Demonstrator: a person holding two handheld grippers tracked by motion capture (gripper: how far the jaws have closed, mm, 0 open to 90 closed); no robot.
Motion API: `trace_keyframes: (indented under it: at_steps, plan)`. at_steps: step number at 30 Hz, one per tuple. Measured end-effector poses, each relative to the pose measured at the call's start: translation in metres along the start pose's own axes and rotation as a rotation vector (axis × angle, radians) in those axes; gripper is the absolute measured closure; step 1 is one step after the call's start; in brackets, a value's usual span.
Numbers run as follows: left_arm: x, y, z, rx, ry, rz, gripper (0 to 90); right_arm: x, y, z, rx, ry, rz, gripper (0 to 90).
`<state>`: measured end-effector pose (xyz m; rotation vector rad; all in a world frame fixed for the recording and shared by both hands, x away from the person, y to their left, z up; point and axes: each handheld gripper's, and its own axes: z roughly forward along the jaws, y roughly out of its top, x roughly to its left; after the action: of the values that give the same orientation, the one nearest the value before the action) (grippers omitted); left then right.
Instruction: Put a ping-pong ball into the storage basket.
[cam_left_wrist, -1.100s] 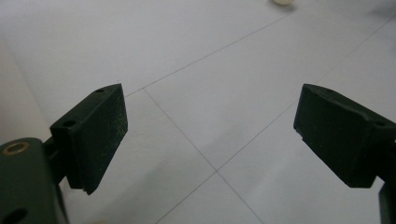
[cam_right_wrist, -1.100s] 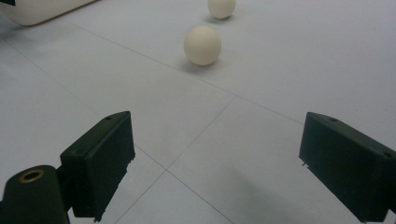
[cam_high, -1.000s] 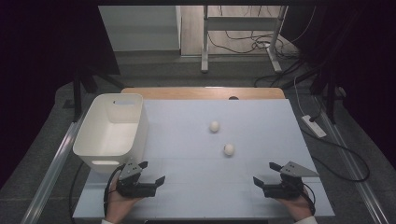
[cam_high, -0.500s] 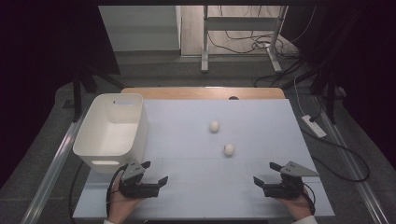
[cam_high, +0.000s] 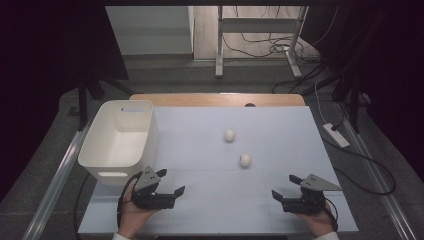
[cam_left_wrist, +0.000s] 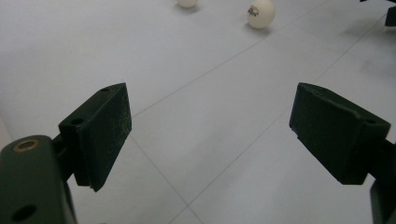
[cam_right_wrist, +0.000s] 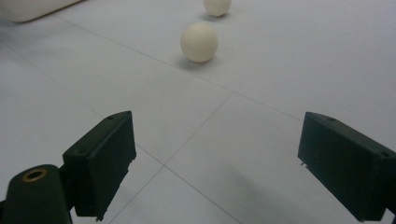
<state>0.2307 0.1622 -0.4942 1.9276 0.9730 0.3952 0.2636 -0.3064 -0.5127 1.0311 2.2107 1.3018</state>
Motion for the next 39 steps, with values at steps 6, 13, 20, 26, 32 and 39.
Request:
trace_keyframes:
  at_steps: [6,13,20,26,32,39]
  plan:
    - [-0.003,0.010,0.005,0.009,-0.007,0.015,12.2,0.002,0.000,-0.001,-0.010,0.000,-0.004,11.7]
    - [-0.007,0.017,0.011,0.024,-0.009,0.016,11.8,0.002,0.000,0.001,-0.001,0.006,-0.002,11.6]
    - [-0.009,0.023,0.013,0.007,-0.036,0.010,11.3,0.002,0.001,0.002,0.003,0.012,-0.005,11.6]
    - [-0.011,0.027,0.016,0.007,-0.038,0.017,11.4,0.002,0.001,0.003,0.004,0.016,-0.003,11.6]
    - [-0.015,0.029,0.026,0.030,-0.037,0.042,11.4,0.001,0.000,0.002,0.007,0.014,-0.004,11.5]
    - [-0.018,0.032,0.032,0.046,-0.046,0.056,11.4,0.001,0.000,0.003,0.011,0.015,-0.008,11.5]
